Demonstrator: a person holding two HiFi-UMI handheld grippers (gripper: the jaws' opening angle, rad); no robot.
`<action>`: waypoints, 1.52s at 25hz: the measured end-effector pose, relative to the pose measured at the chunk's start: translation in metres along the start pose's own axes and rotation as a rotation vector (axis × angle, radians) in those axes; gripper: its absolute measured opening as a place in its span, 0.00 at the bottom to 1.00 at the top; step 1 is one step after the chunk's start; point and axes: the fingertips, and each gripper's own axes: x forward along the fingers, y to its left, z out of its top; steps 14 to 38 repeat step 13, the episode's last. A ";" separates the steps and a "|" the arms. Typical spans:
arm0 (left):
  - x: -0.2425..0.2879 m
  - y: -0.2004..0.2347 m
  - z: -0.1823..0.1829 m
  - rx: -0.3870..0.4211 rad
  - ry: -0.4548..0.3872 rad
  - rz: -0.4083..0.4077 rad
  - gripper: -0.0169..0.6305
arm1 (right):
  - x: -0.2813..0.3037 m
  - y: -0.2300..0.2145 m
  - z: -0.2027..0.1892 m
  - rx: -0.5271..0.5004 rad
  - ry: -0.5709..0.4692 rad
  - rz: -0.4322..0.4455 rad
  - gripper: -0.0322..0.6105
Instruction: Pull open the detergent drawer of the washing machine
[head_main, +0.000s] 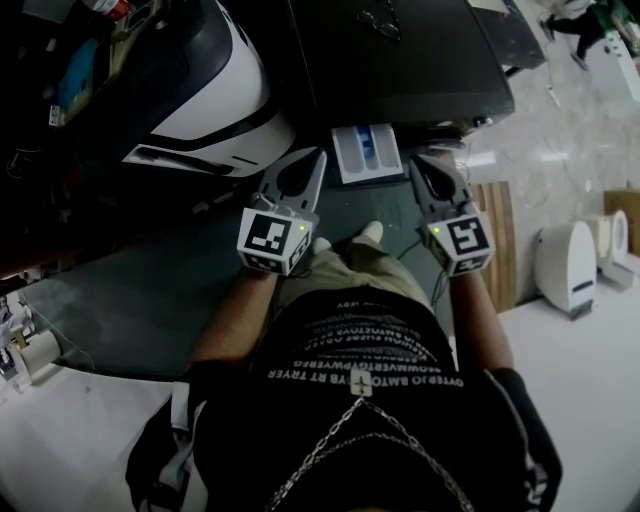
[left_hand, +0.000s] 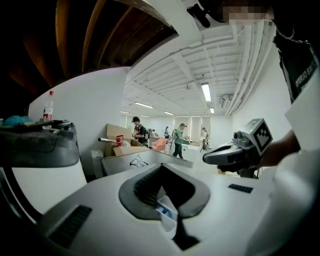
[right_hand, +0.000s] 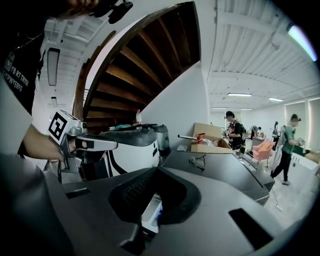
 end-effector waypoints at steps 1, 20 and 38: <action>-0.003 0.003 0.007 0.016 -0.005 0.009 0.03 | -0.001 0.003 0.005 -0.006 -0.003 0.005 0.05; -0.039 0.029 0.040 -0.011 -0.033 -0.003 0.03 | 0.000 0.038 0.048 -0.011 -0.033 0.014 0.05; -0.039 0.029 0.040 -0.011 -0.033 -0.003 0.03 | 0.000 0.038 0.048 -0.011 -0.033 0.014 0.05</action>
